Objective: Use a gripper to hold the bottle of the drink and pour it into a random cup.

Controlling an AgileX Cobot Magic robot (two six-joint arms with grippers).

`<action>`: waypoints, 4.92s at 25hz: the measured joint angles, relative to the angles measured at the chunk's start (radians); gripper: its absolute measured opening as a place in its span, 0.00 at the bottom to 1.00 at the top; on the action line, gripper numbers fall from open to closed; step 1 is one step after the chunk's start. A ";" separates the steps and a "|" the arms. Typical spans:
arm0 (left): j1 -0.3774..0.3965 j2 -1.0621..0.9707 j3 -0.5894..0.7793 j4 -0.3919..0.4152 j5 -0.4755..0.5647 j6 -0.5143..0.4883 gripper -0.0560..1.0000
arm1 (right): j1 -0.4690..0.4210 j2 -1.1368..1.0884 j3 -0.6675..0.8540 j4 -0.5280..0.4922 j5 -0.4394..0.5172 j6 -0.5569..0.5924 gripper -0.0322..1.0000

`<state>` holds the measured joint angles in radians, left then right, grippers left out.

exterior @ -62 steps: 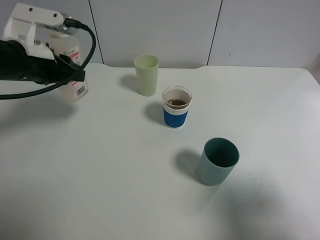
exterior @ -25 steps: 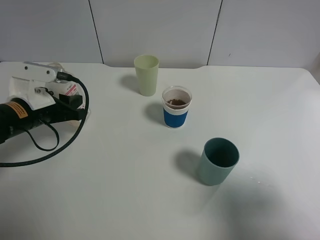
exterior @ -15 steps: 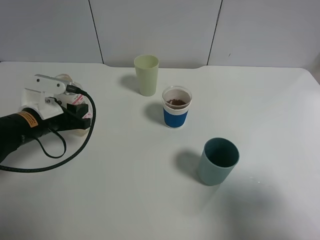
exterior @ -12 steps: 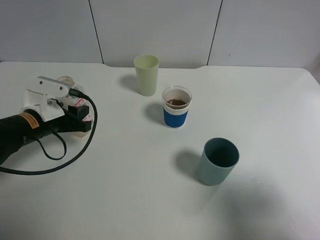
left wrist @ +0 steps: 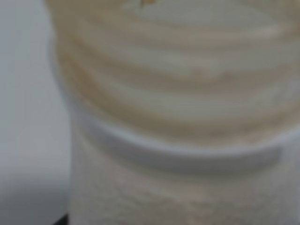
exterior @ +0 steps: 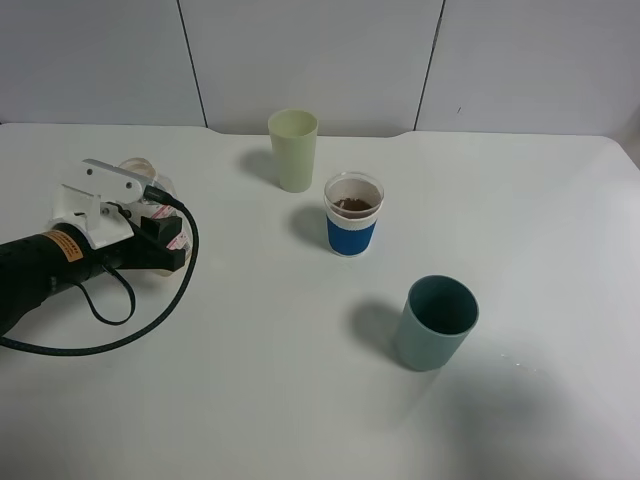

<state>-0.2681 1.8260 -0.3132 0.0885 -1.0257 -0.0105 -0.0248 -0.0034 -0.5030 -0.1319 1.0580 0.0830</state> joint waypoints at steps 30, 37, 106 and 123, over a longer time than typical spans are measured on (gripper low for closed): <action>0.000 0.042 -0.001 0.022 -0.036 0.088 0.40 | 0.000 0.000 0.000 0.000 0.000 0.000 0.65; 0.000 0.056 -0.001 0.024 -0.065 0.088 0.40 | 0.000 0.000 0.000 0.000 0.000 0.000 0.65; 0.000 -1.160 -0.295 -0.043 1.323 -0.097 0.92 | 0.000 0.000 0.000 0.000 0.000 0.000 0.65; 0.000 -1.513 -0.363 0.004 1.509 -0.097 0.92 | 0.000 0.000 0.000 0.000 0.000 0.000 0.65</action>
<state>-0.2681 0.3127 -0.6765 0.0929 0.4836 -0.1073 -0.0248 -0.0034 -0.5030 -0.1319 1.0580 0.0830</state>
